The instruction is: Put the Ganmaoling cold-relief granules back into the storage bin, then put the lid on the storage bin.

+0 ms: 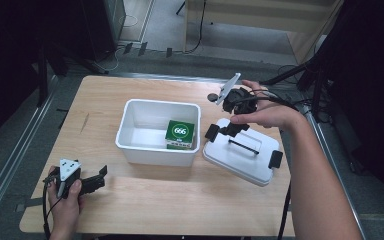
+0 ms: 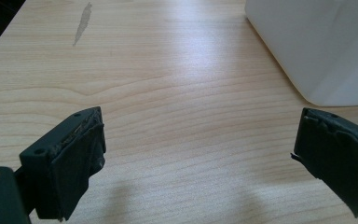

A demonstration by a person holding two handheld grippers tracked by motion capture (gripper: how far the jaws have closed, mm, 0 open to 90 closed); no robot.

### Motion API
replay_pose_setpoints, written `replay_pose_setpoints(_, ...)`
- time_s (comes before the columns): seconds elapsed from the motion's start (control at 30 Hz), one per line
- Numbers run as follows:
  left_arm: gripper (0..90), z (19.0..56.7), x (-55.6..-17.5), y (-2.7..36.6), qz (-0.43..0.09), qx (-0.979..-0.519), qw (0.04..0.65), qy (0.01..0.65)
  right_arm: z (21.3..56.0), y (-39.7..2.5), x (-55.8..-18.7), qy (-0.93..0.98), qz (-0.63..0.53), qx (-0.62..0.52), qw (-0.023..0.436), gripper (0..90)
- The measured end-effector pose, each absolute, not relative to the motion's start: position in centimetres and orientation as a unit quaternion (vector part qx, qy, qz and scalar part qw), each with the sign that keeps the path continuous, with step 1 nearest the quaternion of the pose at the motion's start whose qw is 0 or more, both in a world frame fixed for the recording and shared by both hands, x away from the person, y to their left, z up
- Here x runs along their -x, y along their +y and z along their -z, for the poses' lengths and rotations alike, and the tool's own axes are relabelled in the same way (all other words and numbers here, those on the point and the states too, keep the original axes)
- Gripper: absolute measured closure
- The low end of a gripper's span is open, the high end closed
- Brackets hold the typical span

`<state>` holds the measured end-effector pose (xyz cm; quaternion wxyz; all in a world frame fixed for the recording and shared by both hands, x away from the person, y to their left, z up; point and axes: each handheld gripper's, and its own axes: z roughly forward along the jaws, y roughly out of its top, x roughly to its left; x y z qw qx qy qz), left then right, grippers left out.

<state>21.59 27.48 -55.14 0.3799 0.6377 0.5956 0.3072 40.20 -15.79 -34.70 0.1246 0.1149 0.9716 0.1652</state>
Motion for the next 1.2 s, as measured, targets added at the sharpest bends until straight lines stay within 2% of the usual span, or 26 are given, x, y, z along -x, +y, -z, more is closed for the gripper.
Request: replay_pose_setpoints(1.2,2.6,55.1,-21.5,27.4,-0.309,-0.638,0.378,0.595,39.0,-23.0,-39.2,0.965,-0.148,-0.168,0.136,5.0)
